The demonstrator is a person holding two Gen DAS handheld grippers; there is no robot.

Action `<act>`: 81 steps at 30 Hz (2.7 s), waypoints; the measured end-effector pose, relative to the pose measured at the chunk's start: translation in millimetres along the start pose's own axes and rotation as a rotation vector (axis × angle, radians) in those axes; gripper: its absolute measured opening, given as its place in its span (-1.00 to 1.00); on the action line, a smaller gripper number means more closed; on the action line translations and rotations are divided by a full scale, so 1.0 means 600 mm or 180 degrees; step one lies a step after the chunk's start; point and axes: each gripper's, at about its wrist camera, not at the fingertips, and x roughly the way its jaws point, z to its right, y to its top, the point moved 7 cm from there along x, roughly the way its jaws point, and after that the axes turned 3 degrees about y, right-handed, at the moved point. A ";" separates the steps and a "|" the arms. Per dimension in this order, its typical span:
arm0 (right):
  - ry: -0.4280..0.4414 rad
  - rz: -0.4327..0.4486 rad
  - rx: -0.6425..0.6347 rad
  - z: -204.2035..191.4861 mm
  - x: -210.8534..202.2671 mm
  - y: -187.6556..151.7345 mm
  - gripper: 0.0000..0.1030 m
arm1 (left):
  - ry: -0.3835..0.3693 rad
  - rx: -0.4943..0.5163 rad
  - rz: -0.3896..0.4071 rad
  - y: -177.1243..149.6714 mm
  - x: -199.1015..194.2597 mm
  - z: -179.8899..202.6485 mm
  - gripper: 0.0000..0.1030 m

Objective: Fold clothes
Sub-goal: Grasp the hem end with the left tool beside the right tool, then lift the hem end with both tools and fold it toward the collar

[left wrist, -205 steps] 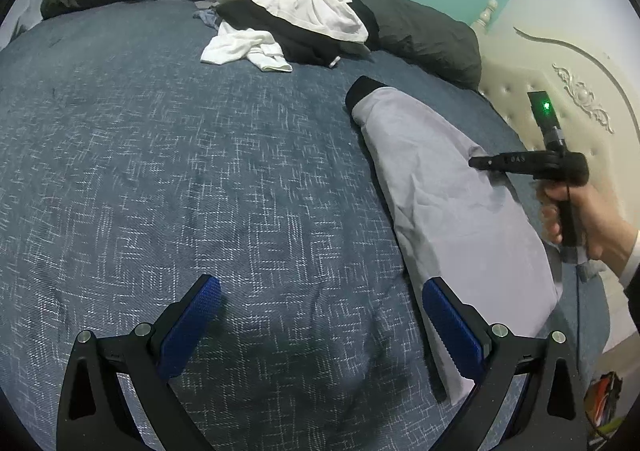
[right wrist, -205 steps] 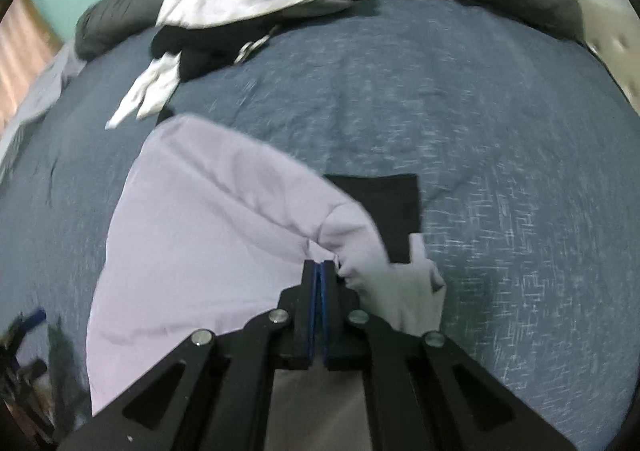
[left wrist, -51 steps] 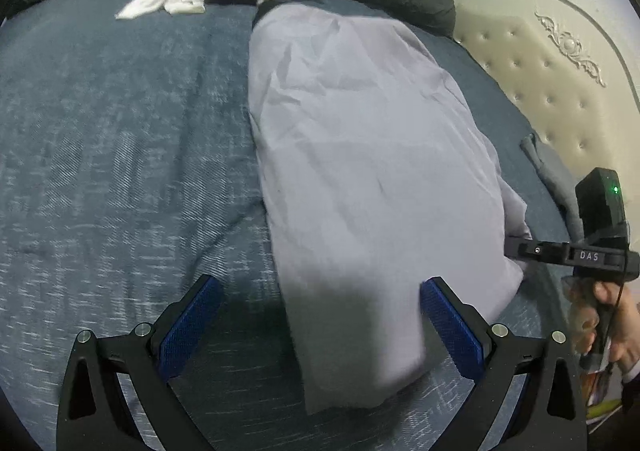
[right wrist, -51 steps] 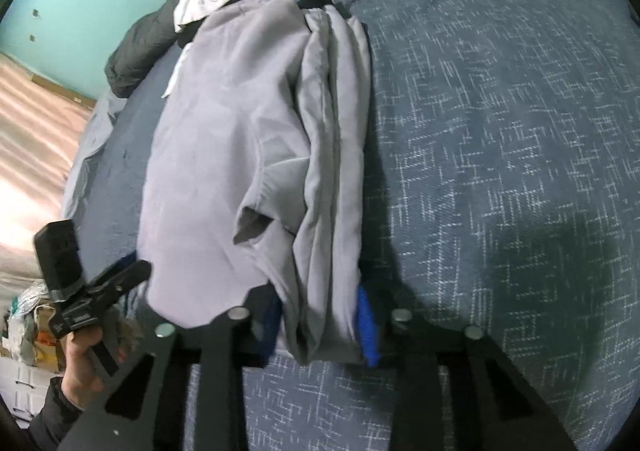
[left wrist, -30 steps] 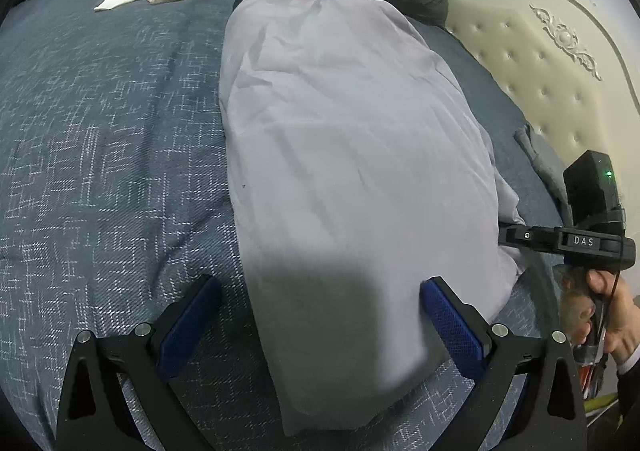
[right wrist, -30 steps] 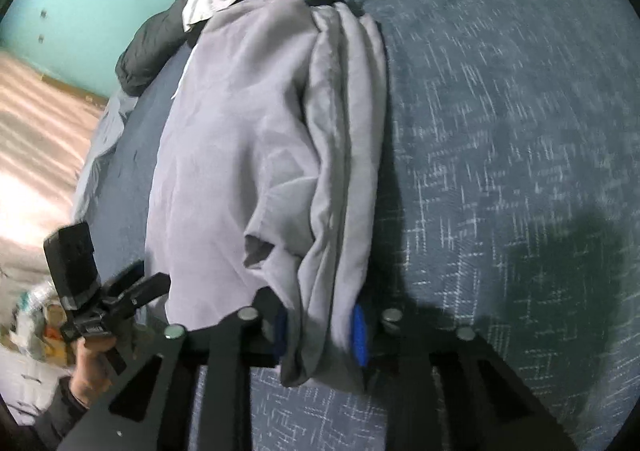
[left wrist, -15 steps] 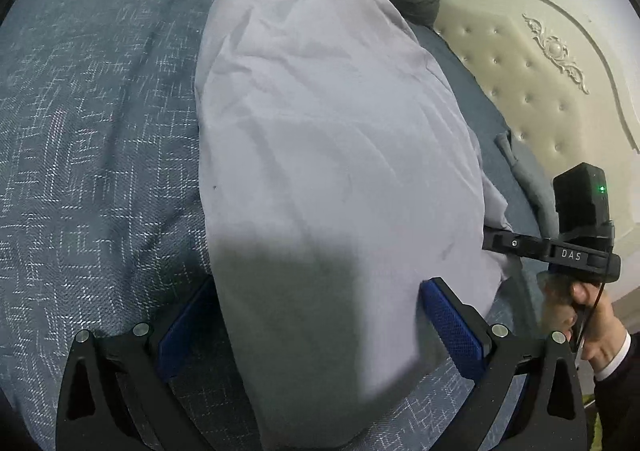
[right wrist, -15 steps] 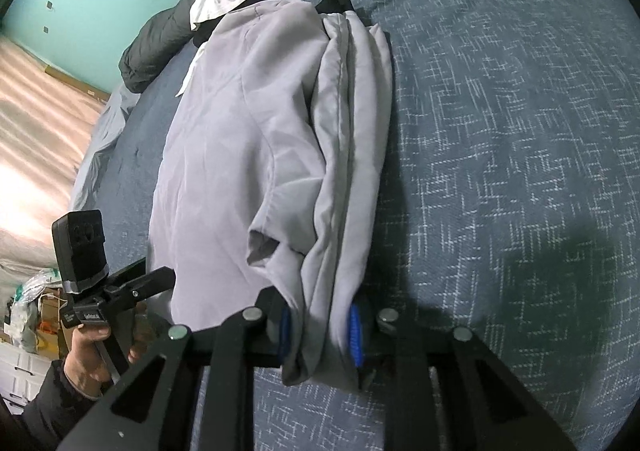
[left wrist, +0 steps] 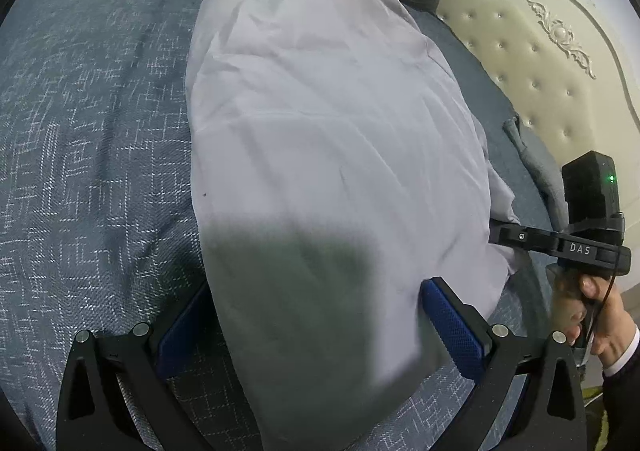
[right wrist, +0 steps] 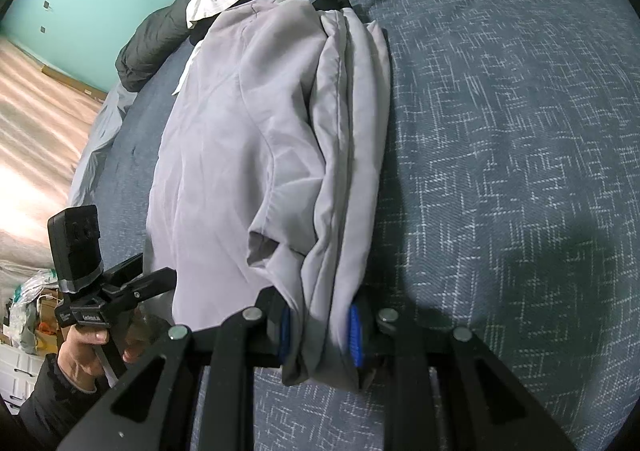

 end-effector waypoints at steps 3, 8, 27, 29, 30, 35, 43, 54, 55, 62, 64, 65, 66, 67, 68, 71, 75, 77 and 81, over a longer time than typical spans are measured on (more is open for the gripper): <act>0.0011 0.0003 -0.0007 0.000 -0.002 -0.001 -0.58 | 0.0037 0.0037 0.0065 -0.001 -0.006 0.004 0.83; 0.0026 0.0032 -0.0056 -0.004 -0.006 0.000 -0.58 | 0.0039 -0.0037 0.0160 -0.002 -0.019 0.003 0.48; 0.0163 0.0068 -0.0272 -0.001 -0.029 0.001 -0.61 | -0.0439 -0.0382 0.0086 0.001 -0.064 -0.037 0.08; 0.0235 0.0055 -0.0213 0.009 -0.031 -0.004 -0.61 | -0.0478 -0.0401 0.0077 -0.009 -0.075 -0.071 0.13; 0.0279 0.0047 -0.0193 0.012 -0.031 -0.004 -0.60 | -0.0474 -0.0388 0.0071 -0.025 -0.075 -0.081 0.13; 0.0408 -0.0053 0.0099 0.028 -0.030 0.006 -0.30 | -0.0492 -0.0415 0.0059 -0.027 -0.062 -0.089 0.14; 0.0146 -0.0119 -0.0032 0.012 -0.008 0.013 -0.38 | -0.0460 -0.0401 0.0056 -0.017 -0.043 -0.085 0.10; -0.0121 0.0184 -0.0710 -0.062 -0.095 0.033 -0.81 | -0.0182 -0.0203 0.0171 0.032 -0.048 -0.023 -0.31; -0.0134 0.0215 -0.0744 -0.062 -0.107 0.033 -0.82 | -0.0161 -0.0156 0.0187 0.035 -0.052 -0.014 -0.32; -0.0248 0.0370 -0.0889 -0.062 -0.184 0.062 -0.83 | -0.0146 0.0050 0.0263 0.066 -0.073 0.060 -0.36; -0.0293 0.0417 -0.0914 -0.065 -0.207 0.070 -0.83 | -0.0171 0.0091 0.0284 0.070 -0.077 0.076 -0.36; -0.0323 0.0436 -0.0929 -0.064 -0.219 0.075 -0.83 | -0.0184 0.0111 0.0292 0.074 -0.078 0.085 -0.37; -0.0353 0.0455 -0.0944 -0.062 -0.232 0.081 -0.83 | -0.0201 0.0132 0.0304 0.081 -0.077 0.099 -0.37; -0.0383 0.0476 -0.0960 -0.060 -0.245 0.087 -0.83 | -0.0225 0.0147 0.0320 0.088 -0.072 0.117 -0.38; -0.0412 0.0500 -0.0975 -0.056 -0.262 0.092 -0.84 | -0.0250 0.0156 0.0325 0.094 -0.066 0.134 -0.38; -0.0506 0.0592 -0.1014 -0.042 -0.319 0.114 -0.84 | -0.0343 0.0185 0.0329 0.117 -0.057 0.184 -0.39; -0.0632 0.0707 -0.1041 -0.018 -0.394 0.142 -0.84 | -0.0439 0.0279 0.0362 0.185 -0.025 0.270 -0.39; -0.0711 0.0775 -0.1045 0.003 -0.438 0.158 -0.84 | -0.0492 0.0325 0.0391 0.201 -0.027 0.321 -0.39; -0.0885 0.0912 -0.1080 0.038 -0.520 0.184 -0.84 | -0.0598 0.0419 0.0461 0.235 -0.025 0.418 -0.39</act>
